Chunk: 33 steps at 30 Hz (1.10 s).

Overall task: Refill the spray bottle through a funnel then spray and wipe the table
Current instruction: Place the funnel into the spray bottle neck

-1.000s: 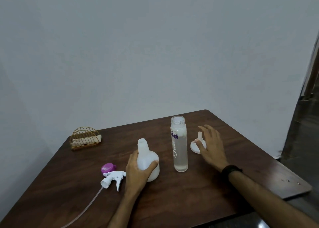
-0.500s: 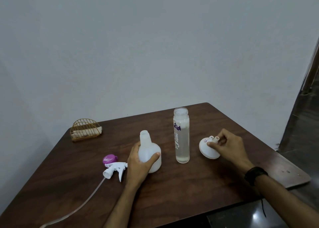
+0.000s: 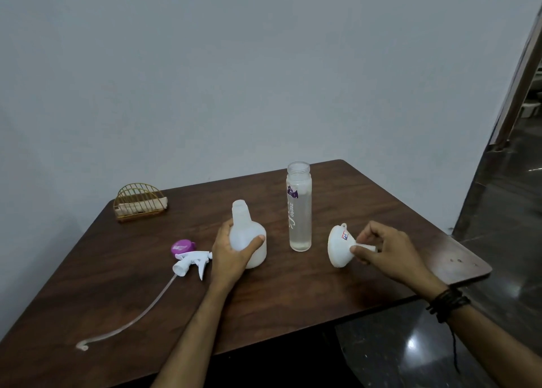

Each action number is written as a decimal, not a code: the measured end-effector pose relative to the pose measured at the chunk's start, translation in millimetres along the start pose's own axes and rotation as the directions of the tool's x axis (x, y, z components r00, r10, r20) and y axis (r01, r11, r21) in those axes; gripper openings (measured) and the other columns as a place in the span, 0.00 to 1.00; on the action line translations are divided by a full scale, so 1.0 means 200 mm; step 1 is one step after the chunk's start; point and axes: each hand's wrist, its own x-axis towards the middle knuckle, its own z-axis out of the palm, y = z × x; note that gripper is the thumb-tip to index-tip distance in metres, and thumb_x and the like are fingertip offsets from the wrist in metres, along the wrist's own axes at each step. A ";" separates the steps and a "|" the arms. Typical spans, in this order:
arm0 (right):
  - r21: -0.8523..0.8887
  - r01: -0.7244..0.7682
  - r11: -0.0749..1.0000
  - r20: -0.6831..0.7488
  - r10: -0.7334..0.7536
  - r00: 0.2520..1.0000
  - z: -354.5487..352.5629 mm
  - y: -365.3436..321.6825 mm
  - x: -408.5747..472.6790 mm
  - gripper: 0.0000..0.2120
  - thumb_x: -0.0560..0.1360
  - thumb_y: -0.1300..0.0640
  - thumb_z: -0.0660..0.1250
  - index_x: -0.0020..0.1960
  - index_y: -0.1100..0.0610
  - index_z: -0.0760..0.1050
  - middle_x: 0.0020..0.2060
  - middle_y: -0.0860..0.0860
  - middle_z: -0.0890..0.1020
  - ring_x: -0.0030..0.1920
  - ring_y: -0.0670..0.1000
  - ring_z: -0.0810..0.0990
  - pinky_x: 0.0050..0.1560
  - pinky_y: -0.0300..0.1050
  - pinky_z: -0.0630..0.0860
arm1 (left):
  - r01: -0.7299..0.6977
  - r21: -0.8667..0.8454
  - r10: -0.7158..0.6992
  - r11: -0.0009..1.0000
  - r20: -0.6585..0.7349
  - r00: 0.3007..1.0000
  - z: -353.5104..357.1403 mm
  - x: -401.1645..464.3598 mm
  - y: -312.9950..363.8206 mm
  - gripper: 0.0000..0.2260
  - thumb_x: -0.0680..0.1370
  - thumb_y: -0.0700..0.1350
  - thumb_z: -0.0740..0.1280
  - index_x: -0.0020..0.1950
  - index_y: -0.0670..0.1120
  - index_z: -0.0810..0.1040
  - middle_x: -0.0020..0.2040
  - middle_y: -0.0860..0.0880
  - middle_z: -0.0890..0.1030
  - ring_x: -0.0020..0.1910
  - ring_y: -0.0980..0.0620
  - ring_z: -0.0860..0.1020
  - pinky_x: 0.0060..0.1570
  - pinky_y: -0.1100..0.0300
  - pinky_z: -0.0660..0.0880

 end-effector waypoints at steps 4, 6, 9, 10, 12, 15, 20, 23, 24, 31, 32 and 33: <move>-0.161 0.063 0.985 0.204 -0.029 0.979 -0.07 -0.04 -0.02 0.19 0.72 0.55 0.77 0.59 0.48 0.75 0.39 0.46 0.83 0.33 0.44 0.84 0.44 0.48 0.81 | 0.010 0.002 -0.010 1.000 0.006 1.000 -0.01 -0.02 0.02 0.29 0.69 0.55 0.78 0.66 0.53 0.71 0.61 0.53 0.76 0.59 0.52 0.75 0.59 0.51 0.76; -0.292 0.117 0.949 0.307 -0.023 0.951 -0.08 -0.07 -0.03 0.26 0.72 0.52 0.76 0.67 0.46 0.71 0.38 0.44 0.82 0.38 0.41 0.81 0.43 0.43 0.77 | 0.017 0.000 -0.017 1.000 0.011 1.000 -0.02 -0.03 0.03 0.29 0.68 0.57 0.78 0.66 0.52 0.72 0.60 0.53 0.77 0.59 0.52 0.76 0.59 0.50 0.76; -0.309 0.153 0.939 0.401 -0.017 0.916 -0.06 -0.11 -0.06 0.32 0.72 0.53 0.77 0.72 0.45 0.68 0.40 0.42 0.82 0.40 0.39 0.79 0.47 0.39 0.74 | 0.030 0.006 -0.030 1.000 0.013 0.999 -0.03 -0.06 0.03 0.36 0.64 0.64 0.75 0.68 0.52 0.71 0.62 0.53 0.77 0.60 0.51 0.75 0.60 0.49 0.76; -0.273 0.164 0.948 0.398 -0.043 0.916 -0.04 -0.12 -0.07 0.33 0.71 0.53 0.78 0.72 0.45 0.69 0.39 0.41 0.83 0.39 0.38 0.79 0.47 0.38 0.74 | 0.034 0.007 -0.034 0.999 0.012 0.999 -0.03 -0.06 0.03 0.36 0.64 0.65 0.75 0.68 0.53 0.71 0.62 0.53 0.77 0.60 0.51 0.75 0.60 0.49 0.77; -0.126 0.172 0.977 0.324 -0.124 0.938 -0.02 -0.16 -0.09 0.33 0.70 0.55 0.80 0.71 0.46 0.72 0.36 0.42 0.84 0.34 0.39 0.78 0.45 0.36 0.75 | 0.037 0.010 -0.037 0.999 0.013 0.999 -0.04 -0.07 0.03 0.34 0.65 0.64 0.76 0.66 0.53 0.71 0.61 0.53 0.77 0.59 0.52 0.76 0.60 0.47 0.77; 0.201 0.159 0.967 0.213 -0.201 0.956 0.02 -0.28 -0.12 0.33 0.69 0.57 0.81 0.68 0.44 0.71 0.37 0.48 0.85 0.34 0.45 0.81 0.45 0.44 0.79 | 0.041 0.016 -0.041 0.999 0.023 0.999 -0.05 -0.08 0.04 0.34 0.65 0.64 0.75 0.66 0.53 0.71 0.60 0.53 0.77 0.59 0.52 0.76 0.60 0.48 0.77; 0.492 0.256 0.832 0.064 -0.327 0.943 0.10 -0.62 -0.11 0.42 0.69 0.64 0.79 0.72 0.46 0.57 0.42 0.55 0.84 0.38 0.54 0.85 0.43 0.45 0.82 | 0.042 0.007 -0.042 0.999 0.020 0.999 -0.05 -0.08 0.04 0.31 0.64 0.65 0.75 0.63 0.55 0.73 0.58 0.55 0.79 0.58 0.55 0.77 0.59 0.47 0.77; 0.517 0.372 0.771 -0.013 -0.427 0.904 0.17 -0.81 -0.05 0.45 0.71 0.63 0.78 0.74 0.40 0.54 0.50 0.57 0.83 0.42 0.53 0.87 0.46 0.47 0.84 | 0.029 0.005 -0.029 1.000 0.005 1.000 -0.05 -0.08 0.03 0.29 0.65 0.63 0.76 0.62 0.55 0.73 0.57 0.56 0.79 0.58 0.56 0.78 0.59 0.48 0.77; 0.520 0.398 0.756 -0.039 -0.444 0.895 0.20 -0.86 -0.02 0.43 0.72 0.62 0.78 0.74 0.39 0.56 0.53 0.57 0.81 0.44 0.53 0.87 0.47 0.47 0.85 | 0.025 0.011 -0.025 1.000 0.006 1.000 -0.05 -0.08 0.02 0.29 0.65 0.63 0.76 0.62 0.55 0.73 0.57 0.56 0.79 0.58 0.56 0.77 0.59 0.49 0.77; 0.512 0.358 0.781 -0.079 -0.372 0.925 0.48 -0.96 0.26 0.31 0.74 0.60 0.76 0.70 0.49 0.63 0.47 0.46 0.82 0.43 0.46 0.86 0.51 0.52 0.84 | 0.027 0.044 -0.028 0.999 0.021 0.999 -0.04 -0.08 0.03 0.28 0.69 0.56 0.78 0.62 0.61 0.66 0.57 0.62 0.73 0.55 0.65 0.72 0.57 0.64 0.68; 0.494 0.360 0.792 -0.079 -0.371 0.925 0.51 -0.94 0.29 0.30 0.74 0.59 0.76 0.69 0.49 0.63 0.47 0.46 0.83 0.43 0.46 0.86 0.51 0.51 0.84 | 0.026 0.047 -0.027 0.999 0.023 0.999 -0.05 -0.07 0.04 0.27 0.69 0.56 0.78 0.62 0.61 0.66 0.56 0.63 0.73 0.55 0.67 0.72 0.56 0.66 0.68; 0.475 0.361 0.803 -0.074 -0.372 0.925 0.55 -0.93 0.31 0.30 0.74 0.59 0.76 0.69 0.49 0.63 0.47 0.47 0.83 0.44 0.46 0.86 0.51 0.50 0.85 | 0.026 0.051 -0.027 0.998 0.028 0.999 -0.05 -0.07 0.04 0.27 0.70 0.56 0.78 0.62 0.61 0.66 0.55 0.65 0.72 0.54 0.70 0.71 0.54 0.69 0.67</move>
